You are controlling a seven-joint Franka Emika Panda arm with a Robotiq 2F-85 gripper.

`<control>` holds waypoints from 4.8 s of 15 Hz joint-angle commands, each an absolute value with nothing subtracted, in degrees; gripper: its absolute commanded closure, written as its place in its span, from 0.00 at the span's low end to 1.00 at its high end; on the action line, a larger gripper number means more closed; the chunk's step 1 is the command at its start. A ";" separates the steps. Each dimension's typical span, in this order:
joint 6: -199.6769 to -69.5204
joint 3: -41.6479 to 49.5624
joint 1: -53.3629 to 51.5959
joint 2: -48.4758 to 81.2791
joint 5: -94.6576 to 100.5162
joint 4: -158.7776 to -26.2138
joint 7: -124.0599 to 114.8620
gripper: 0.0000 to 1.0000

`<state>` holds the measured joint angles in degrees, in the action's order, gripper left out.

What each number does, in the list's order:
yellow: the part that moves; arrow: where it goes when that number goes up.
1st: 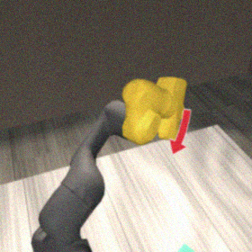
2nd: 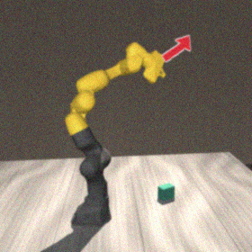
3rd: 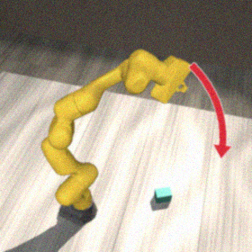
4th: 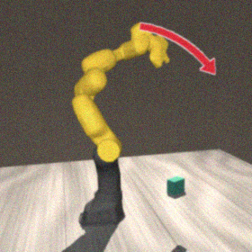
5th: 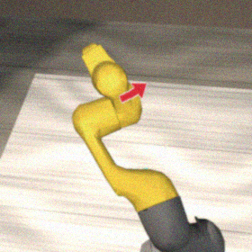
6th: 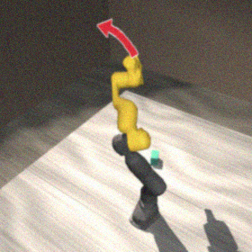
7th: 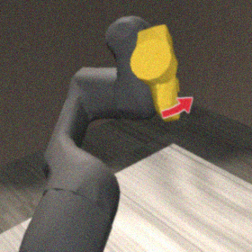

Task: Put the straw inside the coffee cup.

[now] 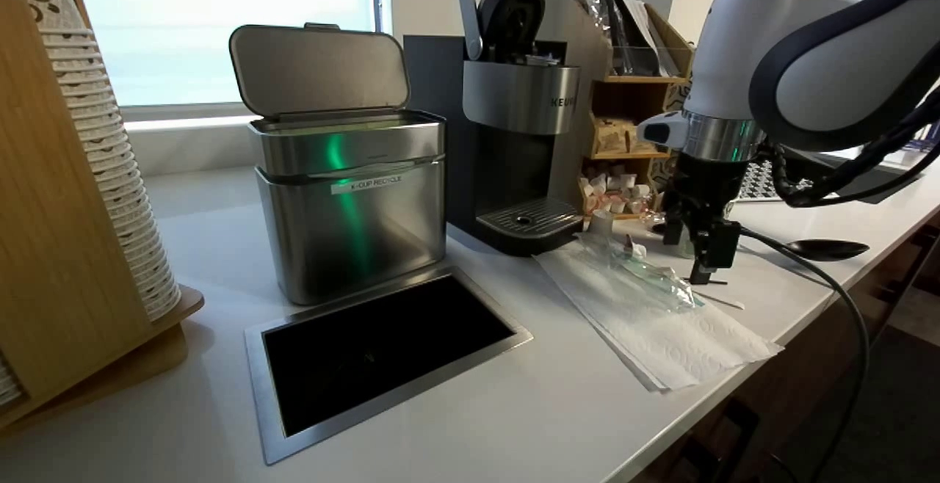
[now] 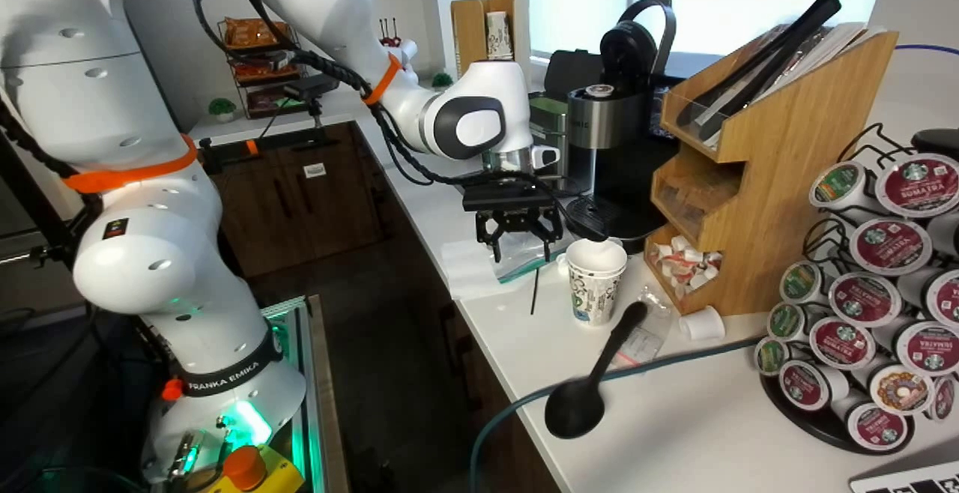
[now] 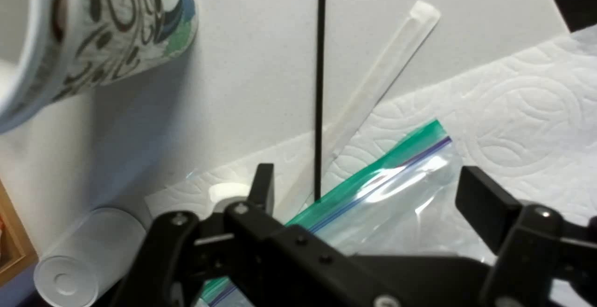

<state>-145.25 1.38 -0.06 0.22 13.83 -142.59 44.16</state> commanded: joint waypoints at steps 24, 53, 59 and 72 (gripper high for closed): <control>-141.30 1.68 3.68 9.95 13.42 -134.39 52.67 0.80; -87.00 -0.95 -0.40 -21.03 32.22 -138.45 13.63 0.96; -88.67 -0.09 -1.51 -13.99 37.88 -136.89 24.78 0.99; -82.26 4.19 0.25 -13.30 60.34 -135.72 38.02 0.96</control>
